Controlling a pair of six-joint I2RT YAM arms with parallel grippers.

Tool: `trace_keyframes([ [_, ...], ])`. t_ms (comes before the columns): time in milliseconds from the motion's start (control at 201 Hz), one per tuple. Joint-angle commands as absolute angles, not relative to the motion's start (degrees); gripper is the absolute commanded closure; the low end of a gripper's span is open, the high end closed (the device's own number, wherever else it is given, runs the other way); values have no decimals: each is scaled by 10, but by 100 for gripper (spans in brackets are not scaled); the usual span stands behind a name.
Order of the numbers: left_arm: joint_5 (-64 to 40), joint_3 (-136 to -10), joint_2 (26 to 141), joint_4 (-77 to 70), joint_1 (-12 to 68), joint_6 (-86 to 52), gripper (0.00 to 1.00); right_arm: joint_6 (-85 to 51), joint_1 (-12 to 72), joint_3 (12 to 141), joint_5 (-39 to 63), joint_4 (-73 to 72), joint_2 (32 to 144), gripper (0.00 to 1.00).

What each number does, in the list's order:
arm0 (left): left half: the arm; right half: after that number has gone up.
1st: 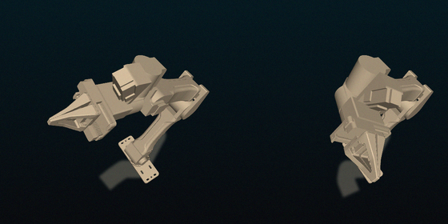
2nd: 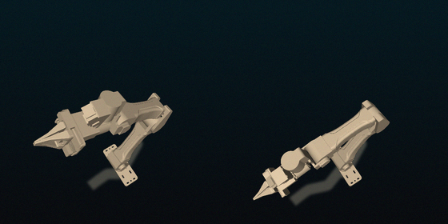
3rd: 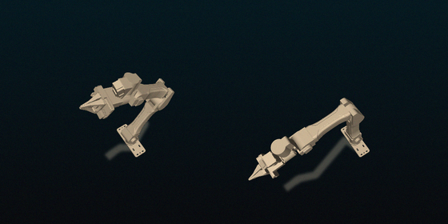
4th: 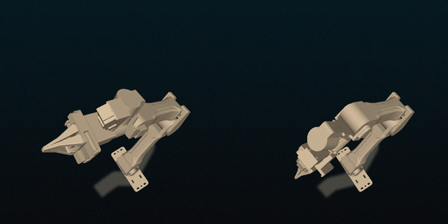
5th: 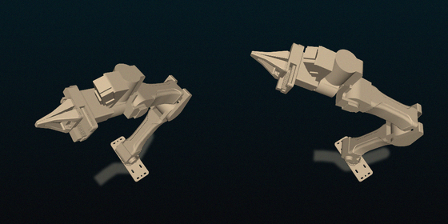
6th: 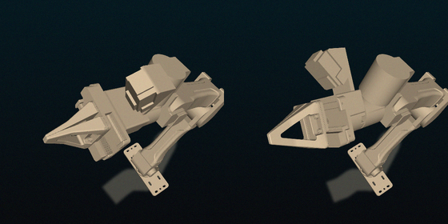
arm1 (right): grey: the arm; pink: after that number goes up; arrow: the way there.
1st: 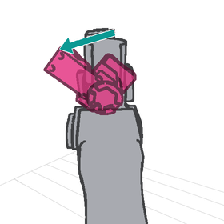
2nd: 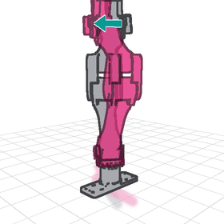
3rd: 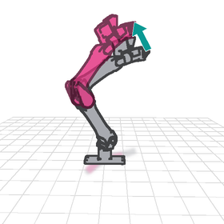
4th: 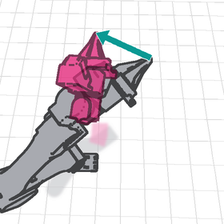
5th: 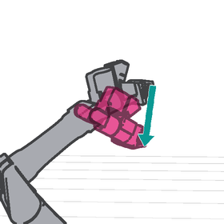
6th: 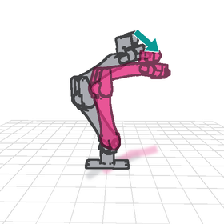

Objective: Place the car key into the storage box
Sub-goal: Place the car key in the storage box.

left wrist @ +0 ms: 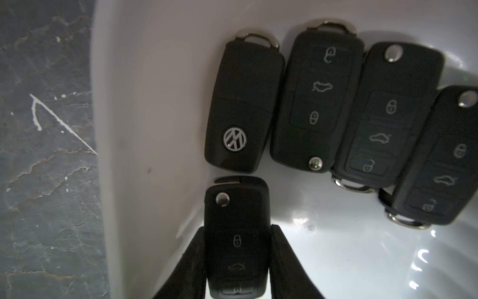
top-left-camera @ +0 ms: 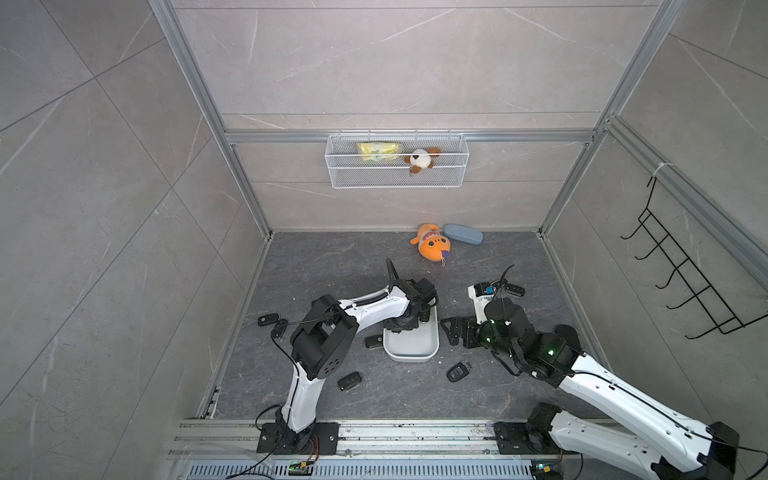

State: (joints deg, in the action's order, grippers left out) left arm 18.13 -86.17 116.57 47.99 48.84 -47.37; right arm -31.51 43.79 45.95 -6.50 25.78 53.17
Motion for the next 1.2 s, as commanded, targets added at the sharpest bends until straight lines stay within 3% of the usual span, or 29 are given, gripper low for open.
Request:
trace_keyframes([
  [0, 196, -882, 1174, 506, 484, -457, 67, -318, 436, 454, -77, 265, 533, 0],
  [423, 204, -883, 1184, 515, 484, -455, 53, -317, 436, 457, -75, 258, 544, 0],
  [682, 203, -886, 1166, 516, 484, -457, 52, -319, 436, 459, -92, 262, 546, 0],
  [1194, 168, -873, 1055, 485, 485, -455, 32, -352, 421, 499, -280, 337, 574, 0],
])
